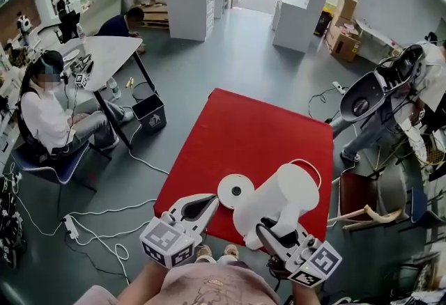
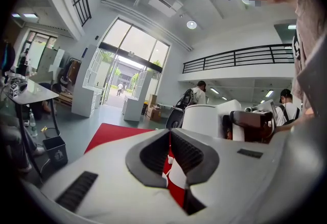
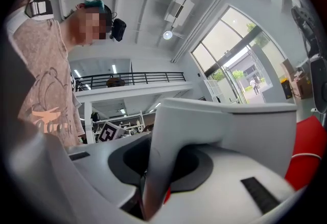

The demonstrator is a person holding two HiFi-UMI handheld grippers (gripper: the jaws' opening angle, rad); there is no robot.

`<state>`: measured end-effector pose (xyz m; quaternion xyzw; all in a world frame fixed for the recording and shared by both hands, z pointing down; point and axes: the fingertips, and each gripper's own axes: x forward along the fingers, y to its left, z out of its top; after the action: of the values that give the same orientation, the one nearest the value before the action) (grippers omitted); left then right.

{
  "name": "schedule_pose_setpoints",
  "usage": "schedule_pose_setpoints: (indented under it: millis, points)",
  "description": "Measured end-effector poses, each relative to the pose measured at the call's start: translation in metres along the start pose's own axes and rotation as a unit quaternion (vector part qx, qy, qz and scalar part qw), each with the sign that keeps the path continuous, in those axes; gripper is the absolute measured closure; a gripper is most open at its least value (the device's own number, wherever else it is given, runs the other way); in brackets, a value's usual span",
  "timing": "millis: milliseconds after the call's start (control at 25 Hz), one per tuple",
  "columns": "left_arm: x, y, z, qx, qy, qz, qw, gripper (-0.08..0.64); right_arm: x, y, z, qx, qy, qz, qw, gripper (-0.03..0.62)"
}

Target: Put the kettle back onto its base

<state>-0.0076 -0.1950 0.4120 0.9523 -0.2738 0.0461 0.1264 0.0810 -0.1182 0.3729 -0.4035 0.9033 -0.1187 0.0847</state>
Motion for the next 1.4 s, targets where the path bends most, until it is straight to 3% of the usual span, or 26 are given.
schedule_pose_setpoints:
  millis: [1040, 1400]
  points:
    - [0.017, 0.026, -0.012, -0.013, 0.011, 0.045, 0.9988, 0.571, 0.098, -0.078, -0.019, -0.014, 0.02, 0.059, 0.998, 0.486]
    - [0.019, 0.038, -0.009, -0.012, 0.014, 0.057, 0.9982, 0.571, 0.111, -0.085, -0.04, -0.01, 0.041, 0.069, 0.997, 0.486]
